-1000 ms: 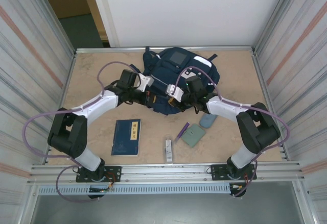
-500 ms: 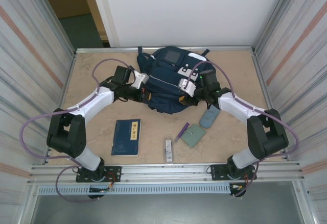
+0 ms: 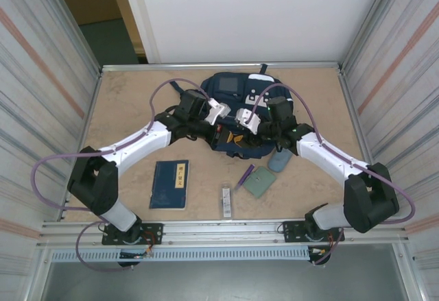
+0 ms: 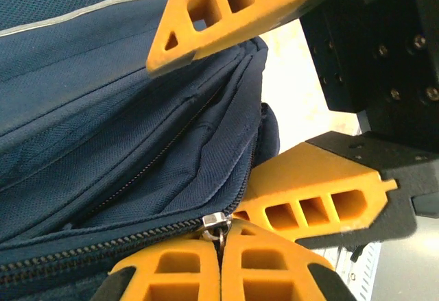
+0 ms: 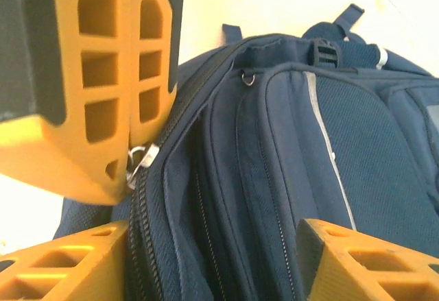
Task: Pack the student bag
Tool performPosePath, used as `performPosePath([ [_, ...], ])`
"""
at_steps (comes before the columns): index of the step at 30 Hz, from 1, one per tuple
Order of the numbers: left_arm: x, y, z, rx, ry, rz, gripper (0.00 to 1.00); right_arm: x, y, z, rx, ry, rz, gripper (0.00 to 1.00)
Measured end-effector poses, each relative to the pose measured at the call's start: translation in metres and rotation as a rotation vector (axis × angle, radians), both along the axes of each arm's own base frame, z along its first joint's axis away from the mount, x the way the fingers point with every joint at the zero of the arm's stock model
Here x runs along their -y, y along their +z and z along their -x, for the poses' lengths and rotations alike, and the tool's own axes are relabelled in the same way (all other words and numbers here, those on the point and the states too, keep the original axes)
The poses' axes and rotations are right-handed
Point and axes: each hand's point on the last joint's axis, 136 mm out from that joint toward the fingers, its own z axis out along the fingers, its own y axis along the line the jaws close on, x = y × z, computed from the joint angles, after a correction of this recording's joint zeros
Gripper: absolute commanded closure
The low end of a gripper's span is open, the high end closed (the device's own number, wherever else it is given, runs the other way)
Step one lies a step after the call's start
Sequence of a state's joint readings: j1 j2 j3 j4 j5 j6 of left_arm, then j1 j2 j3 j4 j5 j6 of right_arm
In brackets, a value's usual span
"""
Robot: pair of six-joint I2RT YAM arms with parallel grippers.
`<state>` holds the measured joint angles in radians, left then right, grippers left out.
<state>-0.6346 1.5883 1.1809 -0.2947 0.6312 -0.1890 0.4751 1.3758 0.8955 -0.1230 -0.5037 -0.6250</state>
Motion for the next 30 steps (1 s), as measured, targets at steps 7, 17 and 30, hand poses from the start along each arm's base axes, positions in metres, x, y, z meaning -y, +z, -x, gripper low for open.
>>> performPosePath([
  [7, -0.012, -0.006, -0.01, 0.014, 0.041, -0.04, 1.0, -0.002, -0.01, 0.009, 0.004, 0.07, 0.035, 1.0],
  [17, -0.134, -0.024, -0.067, -0.086, 0.366, -0.091, 1.0, -0.007, 0.0, -0.018, 0.109, 0.11, 0.048, 1.0],
  [30, -0.105, -0.039, -0.029, -0.117, 0.263, -0.144, 1.0, -0.001, -0.029, -0.044, 0.053, 0.095, 0.111, 0.46],
])
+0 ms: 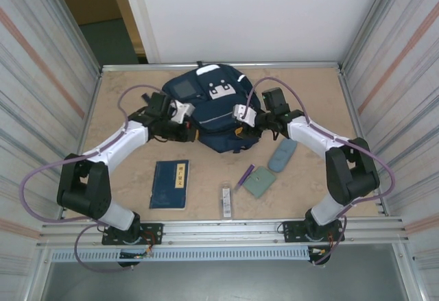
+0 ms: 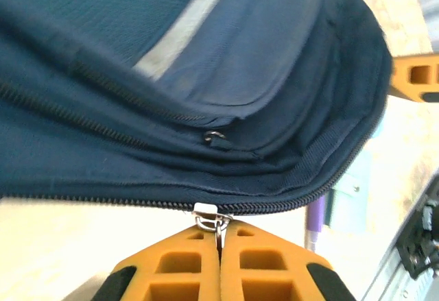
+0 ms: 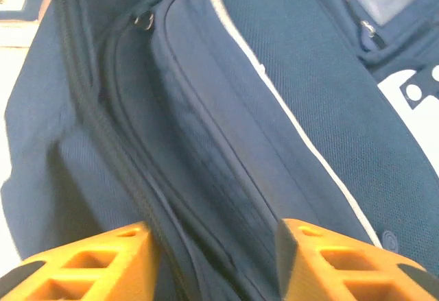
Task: Pack the student bag
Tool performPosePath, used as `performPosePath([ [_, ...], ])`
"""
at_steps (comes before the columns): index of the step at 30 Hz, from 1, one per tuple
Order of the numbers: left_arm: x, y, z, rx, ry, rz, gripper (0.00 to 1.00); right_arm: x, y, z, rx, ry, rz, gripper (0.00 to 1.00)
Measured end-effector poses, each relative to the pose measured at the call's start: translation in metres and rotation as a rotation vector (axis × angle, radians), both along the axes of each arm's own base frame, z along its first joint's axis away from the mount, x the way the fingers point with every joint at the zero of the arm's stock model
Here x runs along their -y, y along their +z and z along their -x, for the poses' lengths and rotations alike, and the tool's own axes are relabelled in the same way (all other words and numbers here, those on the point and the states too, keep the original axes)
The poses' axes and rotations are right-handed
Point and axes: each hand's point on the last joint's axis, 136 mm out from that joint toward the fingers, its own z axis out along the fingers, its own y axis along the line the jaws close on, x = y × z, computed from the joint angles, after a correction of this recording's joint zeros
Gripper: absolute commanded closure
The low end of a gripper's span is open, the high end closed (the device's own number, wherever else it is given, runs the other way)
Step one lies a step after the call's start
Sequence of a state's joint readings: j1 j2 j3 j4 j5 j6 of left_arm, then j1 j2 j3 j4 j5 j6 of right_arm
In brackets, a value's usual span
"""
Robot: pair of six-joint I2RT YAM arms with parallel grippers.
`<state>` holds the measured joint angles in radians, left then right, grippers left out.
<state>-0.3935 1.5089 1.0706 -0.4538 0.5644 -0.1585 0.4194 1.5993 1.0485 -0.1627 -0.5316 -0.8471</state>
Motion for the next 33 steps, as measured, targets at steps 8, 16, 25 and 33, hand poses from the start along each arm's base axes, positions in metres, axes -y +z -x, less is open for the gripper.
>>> performPosePath([
  [8, 0.059, 0.033, -0.011, 0.059, -0.1, 0.041, 1.0, 0.006, 0.042, 0.033, 0.032, -0.046, -0.088, 0.37],
  [16, 0.081, 0.032, -0.01, 0.067, -0.145, 0.051, 1.0, -0.015, 0.039, 0.053, -0.041, 0.025, -0.102, 0.35],
  [25, 0.084, 0.033, -0.007, 0.071, -0.144, 0.086, 1.0, -0.023, 0.023, 0.034, 0.015, -0.027, -0.041, 0.41],
  [33, 0.065, 0.025, -0.009, 0.057, -0.11, 0.072, 1.0, -0.035, 0.007, 0.029, 0.061, -0.003, 0.034, 0.94],
])
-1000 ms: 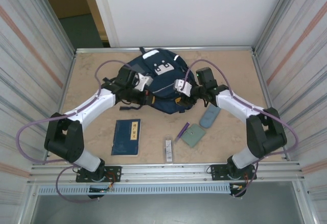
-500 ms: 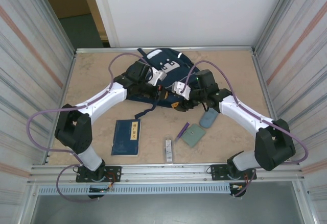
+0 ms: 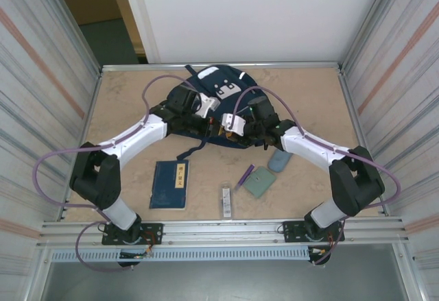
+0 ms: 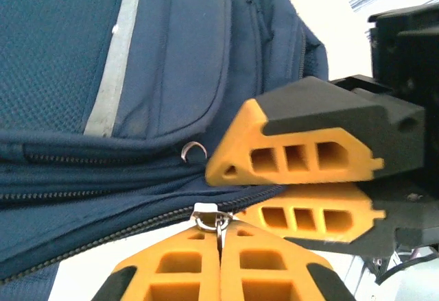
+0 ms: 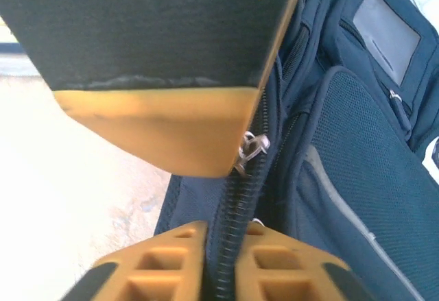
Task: Pack the student bag
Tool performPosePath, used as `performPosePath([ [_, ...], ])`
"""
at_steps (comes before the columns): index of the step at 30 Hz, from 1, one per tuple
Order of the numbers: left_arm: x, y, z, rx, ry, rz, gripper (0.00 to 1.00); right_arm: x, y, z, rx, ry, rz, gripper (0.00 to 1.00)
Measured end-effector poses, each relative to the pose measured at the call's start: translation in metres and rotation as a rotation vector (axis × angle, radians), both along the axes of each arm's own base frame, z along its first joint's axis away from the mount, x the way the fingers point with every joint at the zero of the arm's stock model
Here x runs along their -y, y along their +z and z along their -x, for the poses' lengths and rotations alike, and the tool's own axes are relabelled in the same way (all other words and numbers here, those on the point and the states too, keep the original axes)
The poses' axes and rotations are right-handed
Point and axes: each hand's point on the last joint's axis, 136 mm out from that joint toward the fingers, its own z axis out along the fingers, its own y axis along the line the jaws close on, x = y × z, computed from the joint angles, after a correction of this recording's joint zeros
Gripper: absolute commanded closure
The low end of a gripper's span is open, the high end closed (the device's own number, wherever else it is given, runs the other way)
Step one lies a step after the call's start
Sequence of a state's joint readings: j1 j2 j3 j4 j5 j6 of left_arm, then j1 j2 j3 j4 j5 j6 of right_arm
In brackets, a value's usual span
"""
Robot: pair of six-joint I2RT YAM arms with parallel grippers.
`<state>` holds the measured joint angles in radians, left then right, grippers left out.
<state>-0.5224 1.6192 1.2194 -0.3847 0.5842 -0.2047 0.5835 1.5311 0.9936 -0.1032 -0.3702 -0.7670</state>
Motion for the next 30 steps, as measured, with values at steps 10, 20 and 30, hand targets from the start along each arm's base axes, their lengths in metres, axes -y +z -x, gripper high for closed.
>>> performPosePath([
  [10, -0.118, -0.029, -0.041, -0.076, 0.343, -0.059, 1.0, 0.012, 0.018, 0.0, 0.011, 0.015, -0.075, 0.97],
  [20, -0.145, -0.045, -0.047, -0.17, 0.419, -0.054, 0.61, -0.011, 0.005, 0.021, -0.05, 0.042, -0.083, 0.8],
  [30, -0.169, -0.034, -0.059, -0.16, 0.537, -0.062, 0.52, -0.051, -0.042, -0.006, -0.084, -0.132, -0.037, 0.44],
])
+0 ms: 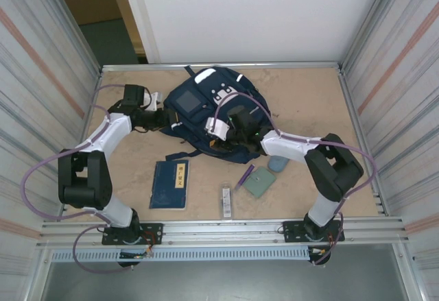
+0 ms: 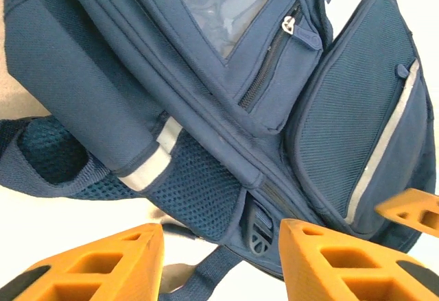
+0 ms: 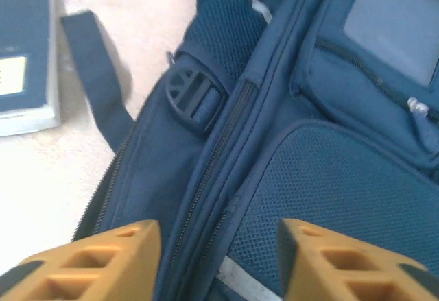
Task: Pack the student bag
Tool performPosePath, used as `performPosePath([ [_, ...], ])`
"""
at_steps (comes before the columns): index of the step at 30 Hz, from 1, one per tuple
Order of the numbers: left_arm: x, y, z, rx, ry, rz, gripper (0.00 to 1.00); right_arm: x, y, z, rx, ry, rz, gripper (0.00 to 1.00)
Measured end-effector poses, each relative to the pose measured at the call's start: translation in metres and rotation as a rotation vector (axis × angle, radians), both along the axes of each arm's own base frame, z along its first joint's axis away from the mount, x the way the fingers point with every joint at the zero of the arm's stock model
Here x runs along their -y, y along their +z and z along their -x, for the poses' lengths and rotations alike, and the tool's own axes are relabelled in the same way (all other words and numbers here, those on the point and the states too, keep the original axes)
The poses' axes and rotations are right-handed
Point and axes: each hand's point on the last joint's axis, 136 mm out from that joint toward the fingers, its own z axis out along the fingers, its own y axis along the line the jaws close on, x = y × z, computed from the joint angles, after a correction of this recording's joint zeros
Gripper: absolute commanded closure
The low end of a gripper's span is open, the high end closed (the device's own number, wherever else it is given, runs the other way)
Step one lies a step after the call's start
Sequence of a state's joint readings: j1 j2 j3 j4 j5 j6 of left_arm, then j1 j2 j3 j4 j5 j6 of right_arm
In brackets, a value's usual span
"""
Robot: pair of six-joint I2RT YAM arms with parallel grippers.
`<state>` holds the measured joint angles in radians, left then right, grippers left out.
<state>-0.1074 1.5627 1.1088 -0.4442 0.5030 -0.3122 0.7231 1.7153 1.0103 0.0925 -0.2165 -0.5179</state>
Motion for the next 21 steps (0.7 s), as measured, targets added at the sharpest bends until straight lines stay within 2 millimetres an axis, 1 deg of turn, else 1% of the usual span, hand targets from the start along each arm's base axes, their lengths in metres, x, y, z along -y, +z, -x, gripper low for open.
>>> performPosePath([
  [1, 0.004, 0.002, 0.001, 0.004, -0.01, -0.001, 0.51, 0.0, 0.0, -0.001, -0.004, -0.019, -0.007, 0.4],
  [2, 0.01, 0.004, 0.002, 0.012, -0.028, -0.007, 0.5, 0.002, 0.004, -0.002, -0.001, -0.044, -0.021, 0.38],
  [3, 0.02, 0.008, 0.004, 0.027, -0.063, -0.02, 0.49, 0.005, 0.011, -0.005, 0.009, -0.077, -0.038, 0.37],
  [4, 0.03, 0.012, 0.005, 0.042, -0.098, -0.03, 0.48, 0.009, 0.017, -0.007, 0.011, -0.104, -0.054, 0.28],
  [5, 0.045, 0.018, 0.009, 0.071, -0.154, -0.053, 0.48, 0.017, 0.028, -0.01, 0.012, -0.15, -0.079, 0.16],
  [6, 0.06, 0.024, 0.011, 0.108, -0.213, -0.07, 0.47, 0.027, 0.041, -0.014, 0.018, -0.199, -0.106, 0.01],
  [7, 0.076, 0.031, 0.015, 0.148, -0.275, -0.083, 0.47, 0.038, 0.054, -0.019, 0.026, -0.242, -0.133, 0.01],
  [9, 0.116, 0.046, 0.028, 0.258, -0.438, -0.116, 0.45, 0.075, 0.092, -0.036, 0.047, -0.386, -0.217, 0.01],
  [10, 0.133, 0.052, 0.035, 0.315, -0.508, -0.131, 0.43, 0.093, 0.105, -0.043, 0.053, -0.45, -0.249, 0.01],
  [12, 0.17, 0.055, 0.053, 0.434, -0.667, -0.164, 0.4, 0.146, 0.134, -0.058, 0.072, -0.64, -0.327, 0.01],
  [14, 0.198, 0.051, 0.064, 0.516, -0.775, -0.191, 0.37, 0.2, 0.151, -0.065, 0.088, -0.843, -0.386, 0.01],
  [15, 0.208, 0.046, 0.067, 0.54, -0.809, -0.207, 0.37, 0.227, 0.156, -0.066, 0.083, -0.956, -0.416, 0.01],
  [16, 0.216, 0.04, 0.066, 0.551, -0.834, -0.224, 0.37, 0.247, 0.156, -0.064, 0.066, -1.04, -0.434, 0.01],
  [18, 0.231, 0.024, 0.056, 0.551, -0.861, -0.264, 0.36, 0.287, 0.147, -0.058, 0.004, -1.206, -0.473, 0.01],
  [21, 0.249, 0.002, 0.034, 0.548, -0.871, -0.325, 0.35, 0.328, 0.123, -0.048, -0.137, -1.363, -0.521, 0.01],
])
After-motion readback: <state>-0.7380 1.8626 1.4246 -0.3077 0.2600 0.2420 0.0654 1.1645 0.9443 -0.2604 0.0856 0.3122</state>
